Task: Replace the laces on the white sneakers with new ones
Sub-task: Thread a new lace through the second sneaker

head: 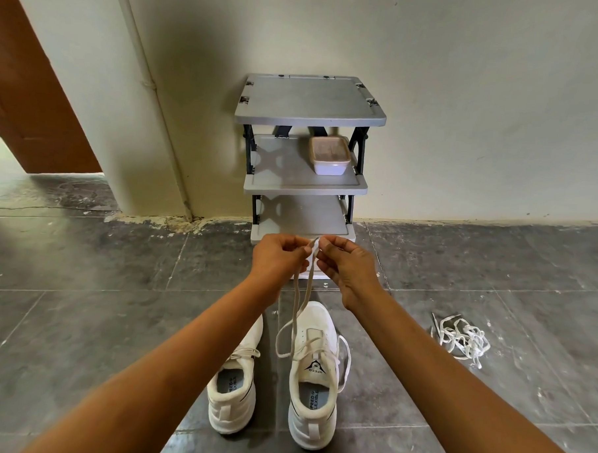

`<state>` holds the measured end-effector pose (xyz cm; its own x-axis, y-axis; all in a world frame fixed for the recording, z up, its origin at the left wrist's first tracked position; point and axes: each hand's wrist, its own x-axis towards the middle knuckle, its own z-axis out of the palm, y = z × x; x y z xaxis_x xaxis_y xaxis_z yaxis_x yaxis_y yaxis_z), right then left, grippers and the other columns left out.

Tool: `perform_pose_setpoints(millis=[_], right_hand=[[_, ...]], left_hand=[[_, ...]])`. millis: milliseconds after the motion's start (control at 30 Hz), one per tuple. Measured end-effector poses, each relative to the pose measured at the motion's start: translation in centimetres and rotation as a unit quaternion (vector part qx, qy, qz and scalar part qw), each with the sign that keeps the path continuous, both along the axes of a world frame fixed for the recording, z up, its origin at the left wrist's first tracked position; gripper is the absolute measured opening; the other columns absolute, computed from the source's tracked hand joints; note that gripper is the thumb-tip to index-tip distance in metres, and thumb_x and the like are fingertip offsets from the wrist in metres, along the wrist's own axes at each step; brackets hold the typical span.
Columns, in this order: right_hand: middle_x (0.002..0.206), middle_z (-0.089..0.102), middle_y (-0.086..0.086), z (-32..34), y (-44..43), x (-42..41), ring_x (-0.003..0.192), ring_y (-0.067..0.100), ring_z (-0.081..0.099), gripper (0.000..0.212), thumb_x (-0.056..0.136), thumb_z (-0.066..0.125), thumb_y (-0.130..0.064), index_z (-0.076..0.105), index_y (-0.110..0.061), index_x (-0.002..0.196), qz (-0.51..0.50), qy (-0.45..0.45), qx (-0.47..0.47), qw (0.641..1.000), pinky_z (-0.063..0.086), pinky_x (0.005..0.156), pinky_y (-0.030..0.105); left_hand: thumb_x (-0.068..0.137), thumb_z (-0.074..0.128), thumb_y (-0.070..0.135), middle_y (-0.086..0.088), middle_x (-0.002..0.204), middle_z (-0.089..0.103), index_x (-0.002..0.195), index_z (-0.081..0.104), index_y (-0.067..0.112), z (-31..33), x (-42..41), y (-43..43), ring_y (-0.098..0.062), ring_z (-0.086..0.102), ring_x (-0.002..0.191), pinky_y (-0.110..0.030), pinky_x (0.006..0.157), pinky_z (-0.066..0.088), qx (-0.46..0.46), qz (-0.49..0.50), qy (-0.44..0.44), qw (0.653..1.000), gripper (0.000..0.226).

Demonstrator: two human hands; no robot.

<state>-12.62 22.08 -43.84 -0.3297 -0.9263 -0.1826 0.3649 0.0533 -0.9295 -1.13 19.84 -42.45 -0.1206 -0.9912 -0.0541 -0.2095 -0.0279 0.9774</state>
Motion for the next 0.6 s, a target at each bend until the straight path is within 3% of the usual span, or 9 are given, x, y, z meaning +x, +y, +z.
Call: perform_pose_setpoints(millis=[267, 600], right_hand=[[0.082, 0.067, -0.001, -0.29, -0.02, 0.08, 0.08, 0.012, 0.063, 0.006, 0.088, 0.063, -0.016, 0.066, -0.02, 0.084, 0.014, 0.03, 0.008, 0.999, 0.052, 0.067, 0.022], [0.083, 0.067, -0.007, -0.19, -0.03, 0.24, 0.085, 0.009, 0.06, 0.007, 0.084, 0.068, -0.022, 0.066, -0.026, 0.079, 0.017, 0.039, 0.017, 0.999, 0.045, 0.069, 0.024]], left_hand=[[0.089, 0.063, 0.019, -0.011, 0.085, 0.07, 0.095, 0.068, 0.007, 0.06, -0.18, 0.1, -0.019, 0.066, 0.072, -0.028, 0.069, 0.057, -0.02, -0.009, -0.019, 1.0, 0.015], [0.088, 0.064, 0.015, -0.007, 0.08, 0.068, 0.089, 0.069, 0.008, 0.16, 0.28, -0.02, -0.011, 0.061, 0.07, -0.017, 0.06, 0.047, -0.036, -0.017, -0.01, 0.999, 0.009]])
